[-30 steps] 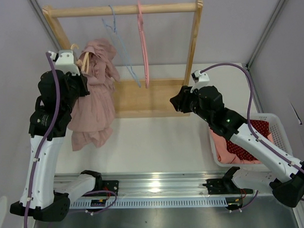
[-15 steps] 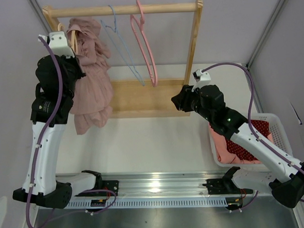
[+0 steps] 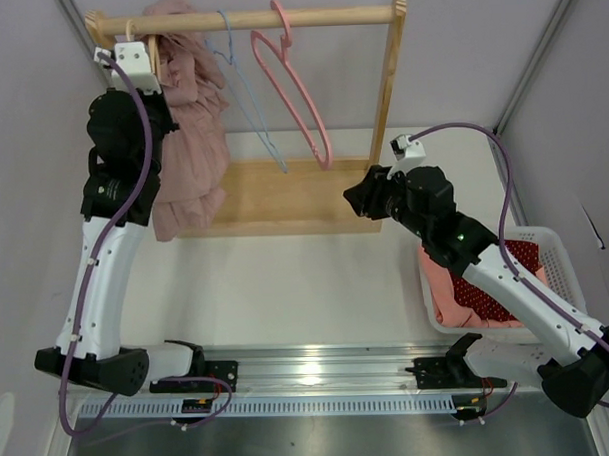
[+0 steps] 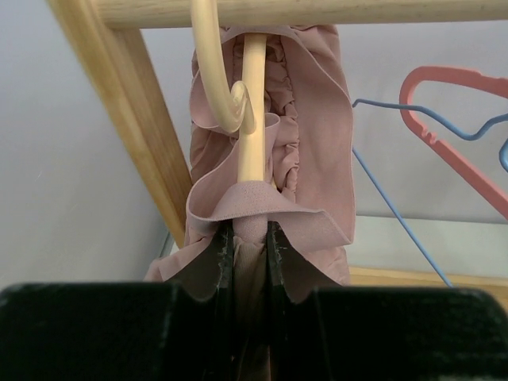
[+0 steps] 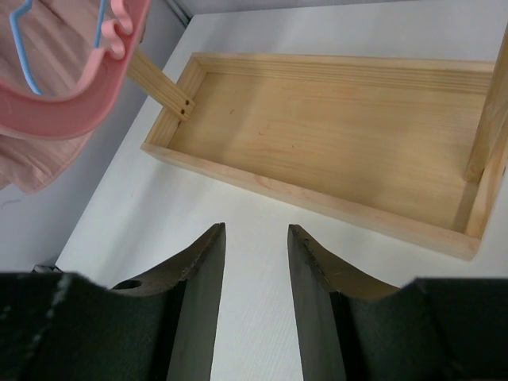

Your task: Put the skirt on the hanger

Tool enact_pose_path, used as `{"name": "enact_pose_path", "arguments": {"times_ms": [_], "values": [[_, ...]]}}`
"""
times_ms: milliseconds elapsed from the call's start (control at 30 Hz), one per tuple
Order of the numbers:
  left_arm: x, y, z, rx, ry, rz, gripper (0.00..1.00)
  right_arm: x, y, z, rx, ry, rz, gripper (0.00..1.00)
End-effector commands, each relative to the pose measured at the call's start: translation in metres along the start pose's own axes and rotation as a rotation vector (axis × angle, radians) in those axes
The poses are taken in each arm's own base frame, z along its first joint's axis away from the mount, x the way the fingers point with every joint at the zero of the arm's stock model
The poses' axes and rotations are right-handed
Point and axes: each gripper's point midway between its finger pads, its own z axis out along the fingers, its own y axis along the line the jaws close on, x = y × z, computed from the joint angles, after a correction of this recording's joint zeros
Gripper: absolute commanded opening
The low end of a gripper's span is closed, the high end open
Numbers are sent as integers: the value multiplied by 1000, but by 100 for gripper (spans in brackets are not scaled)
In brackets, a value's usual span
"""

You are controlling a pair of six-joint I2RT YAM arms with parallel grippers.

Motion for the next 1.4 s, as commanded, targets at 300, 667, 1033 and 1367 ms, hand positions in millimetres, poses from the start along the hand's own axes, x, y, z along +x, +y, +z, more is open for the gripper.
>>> {"name": "enact_pose_path", "arguments": {"times_ms": [300,667,1033,1367], "values": [[-41,-10,20,44,-139,-1,0,-15,1,8,-94,-54,2,43],[-56,-9,13,119,-165,-41,0,-15,-7,11,-116,-60,25,43],[-61,-5,28,96,-142,-54,0,-16,-12,15,-126,-60,46,42],[-31,0,56,19,-53,-54,0,-16,-13,14,-121,-48,43,42]]}}
